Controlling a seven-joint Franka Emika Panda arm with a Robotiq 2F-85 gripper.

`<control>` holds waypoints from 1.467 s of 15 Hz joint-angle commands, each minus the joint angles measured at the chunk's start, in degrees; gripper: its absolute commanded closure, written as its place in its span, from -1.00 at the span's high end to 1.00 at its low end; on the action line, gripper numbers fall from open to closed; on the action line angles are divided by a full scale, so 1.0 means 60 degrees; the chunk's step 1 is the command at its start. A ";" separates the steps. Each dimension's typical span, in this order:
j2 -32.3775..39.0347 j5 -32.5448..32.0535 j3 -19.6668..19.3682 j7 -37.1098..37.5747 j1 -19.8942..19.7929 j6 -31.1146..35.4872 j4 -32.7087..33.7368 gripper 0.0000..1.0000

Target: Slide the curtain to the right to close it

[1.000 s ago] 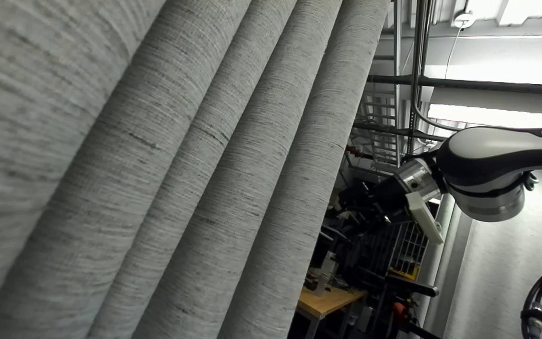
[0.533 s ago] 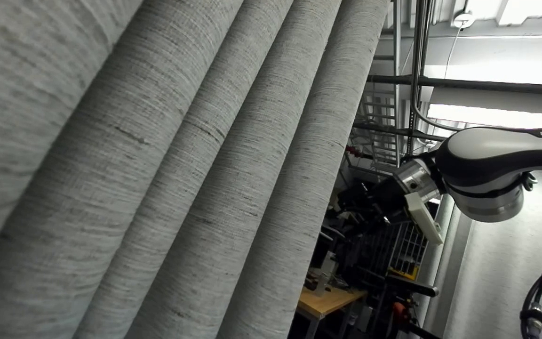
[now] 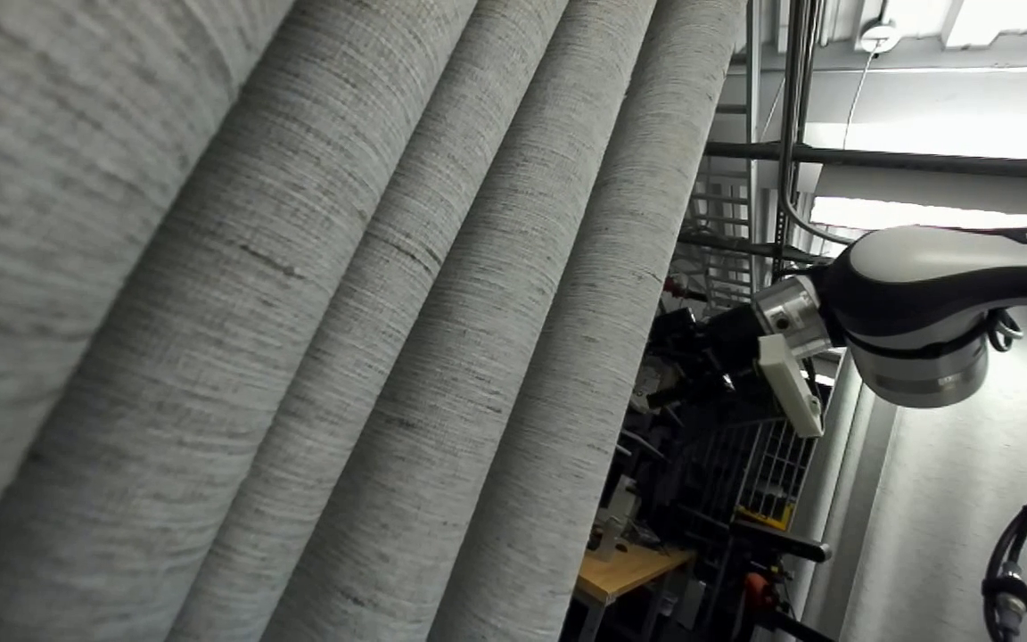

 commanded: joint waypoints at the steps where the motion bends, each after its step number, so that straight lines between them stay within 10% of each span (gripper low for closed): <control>1: 0.0015 0.0801 -0.0650 -0.0857 0.1256 0.0745 0.0461 1.00; 13: -0.1013 0.1149 -0.3368 -0.5452 0.5889 0.2782 0.0840 1.00; 22: -0.0754 0.0841 -0.3452 -0.5276 0.6087 0.2611 0.0972 1.00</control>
